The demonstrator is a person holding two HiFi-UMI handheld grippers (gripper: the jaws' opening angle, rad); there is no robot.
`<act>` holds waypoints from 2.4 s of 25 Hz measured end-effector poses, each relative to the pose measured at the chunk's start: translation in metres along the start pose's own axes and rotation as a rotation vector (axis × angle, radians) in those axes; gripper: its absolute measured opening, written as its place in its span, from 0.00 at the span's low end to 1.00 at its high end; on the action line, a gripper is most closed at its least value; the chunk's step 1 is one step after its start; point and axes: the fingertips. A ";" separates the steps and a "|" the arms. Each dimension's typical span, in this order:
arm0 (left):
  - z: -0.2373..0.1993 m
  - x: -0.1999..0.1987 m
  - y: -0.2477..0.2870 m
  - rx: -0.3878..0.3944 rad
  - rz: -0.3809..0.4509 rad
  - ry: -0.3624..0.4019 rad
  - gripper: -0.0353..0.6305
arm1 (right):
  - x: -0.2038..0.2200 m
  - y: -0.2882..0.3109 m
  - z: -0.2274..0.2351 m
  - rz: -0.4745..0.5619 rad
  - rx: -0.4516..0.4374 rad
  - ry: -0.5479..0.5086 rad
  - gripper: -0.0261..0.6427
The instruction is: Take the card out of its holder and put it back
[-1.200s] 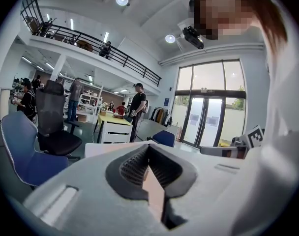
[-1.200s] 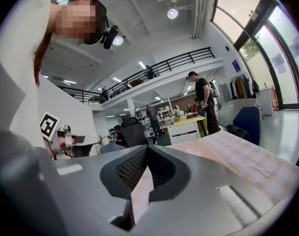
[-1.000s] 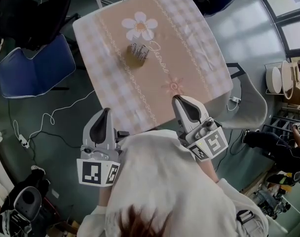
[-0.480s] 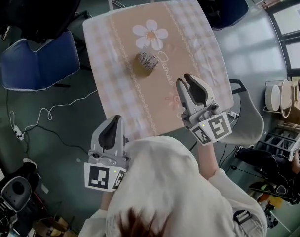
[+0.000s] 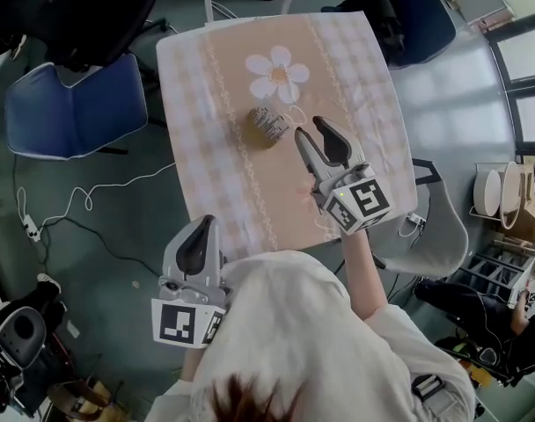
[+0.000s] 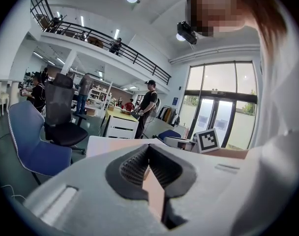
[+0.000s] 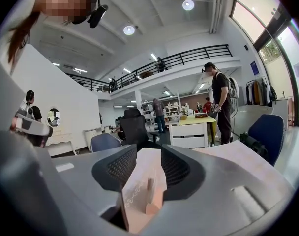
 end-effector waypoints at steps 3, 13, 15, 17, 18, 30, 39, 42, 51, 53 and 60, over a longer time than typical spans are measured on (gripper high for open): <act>-0.002 -0.001 0.003 -0.015 -0.002 -0.005 0.05 | 0.015 0.015 0.006 -0.036 -0.009 0.013 0.27; -0.011 0.000 0.006 -0.067 -0.004 -0.026 0.05 | 0.070 0.060 0.015 -0.175 -0.051 0.047 0.28; -0.012 -0.001 0.006 -0.077 -0.002 -0.037 0.05 | 0.081 0.066 0.015 -0.203 -0.060 0.054 0.28; -0.014 -0.001 0.006 -0.086 0.001 -0.044 0.05 | 0.090 0.071 0.014 -0.223 -0.068 0.064 0.28; -0.014 -0.002 0.007 -0.093 0.008 -0.055 0.05 | 0.093 0.073 0.014 -0.228 -0.073 0.070 0.28; -0.019 0.001 0.005 -0.115 -0.003 -0.050 0.05 | 0.096 0.077 0.013 -0.237 -0.080 0.052 0.06; -0.023 0.003 0.002 -0.120 -0.016 -0.041 0.05 | 0.092 0.076 0.013 -0.241 -0.069 0.056 0.06; -0.023 0.004 0.001 -0.121 -0.013 -0.039 0.05 | 0.089 0.075 0.014 -0.239 -0.064 0.060 0.06; -0.023 0.003 -0.003 -0.122 -0.009 -0.035 0.05 | 0.076 0.071 0.015 -0.221 -0.045 0.064 0.06; -0.023 0.004 -0.004 -0.123 -0.010 -0.040 0.05 | 0.072 0.070 0.015 -0.213 -0.042 0.064 0.06; -0.020 0.003 -0.008 -0.117 0.006 -0.043 0.05 | 0.061 0.065 0.016 -0.190 -0.021 0.061 0.06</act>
Point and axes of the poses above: the fingertips, and each gripper's own axes: y forward along the fingers, z to its right, x out of its underside, and after that the axes turned 2 degrees about -z, right-handed
